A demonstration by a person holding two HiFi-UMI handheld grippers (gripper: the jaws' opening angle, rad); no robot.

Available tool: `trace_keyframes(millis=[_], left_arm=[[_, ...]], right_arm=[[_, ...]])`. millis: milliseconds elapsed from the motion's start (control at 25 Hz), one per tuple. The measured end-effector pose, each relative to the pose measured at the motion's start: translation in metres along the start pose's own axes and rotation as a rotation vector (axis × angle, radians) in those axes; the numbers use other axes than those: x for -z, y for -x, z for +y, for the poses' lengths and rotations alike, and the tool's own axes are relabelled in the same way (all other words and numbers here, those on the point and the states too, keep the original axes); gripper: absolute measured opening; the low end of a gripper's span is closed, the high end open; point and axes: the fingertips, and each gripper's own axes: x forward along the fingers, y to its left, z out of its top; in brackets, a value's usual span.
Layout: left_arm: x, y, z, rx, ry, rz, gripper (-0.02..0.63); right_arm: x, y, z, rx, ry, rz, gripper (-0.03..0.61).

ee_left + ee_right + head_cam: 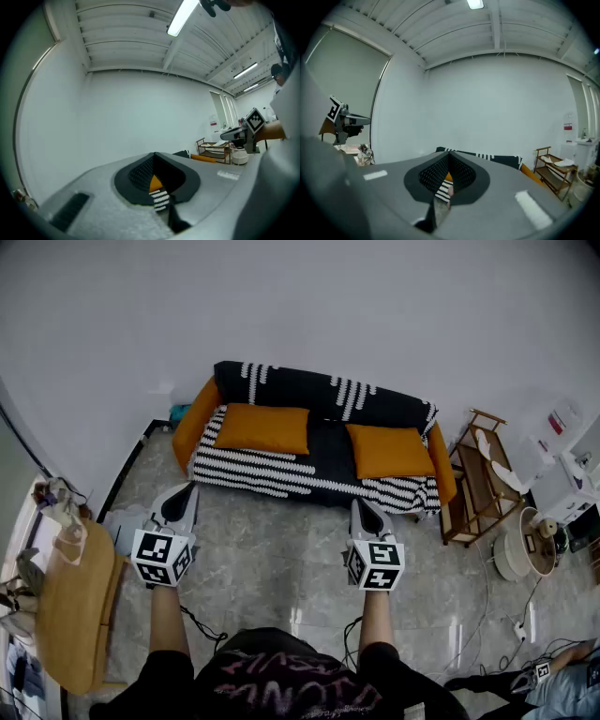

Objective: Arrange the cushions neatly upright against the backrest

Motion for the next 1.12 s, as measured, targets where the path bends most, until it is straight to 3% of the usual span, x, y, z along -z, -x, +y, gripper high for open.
trace_keyframes(millis=[720,1120], left_arm=[[0.016,0.004,0.015,0.031,0.014,0.022,0.006],[0.033,0.015,0.056,0.063,0.028,0.021,0.006]], right_arm=[[0.002,-0.009,0.024,-0.001,0.009,0.015,0.012],[0.008,-0.023,0.063,0.039,0.004,0.032,0.012]])
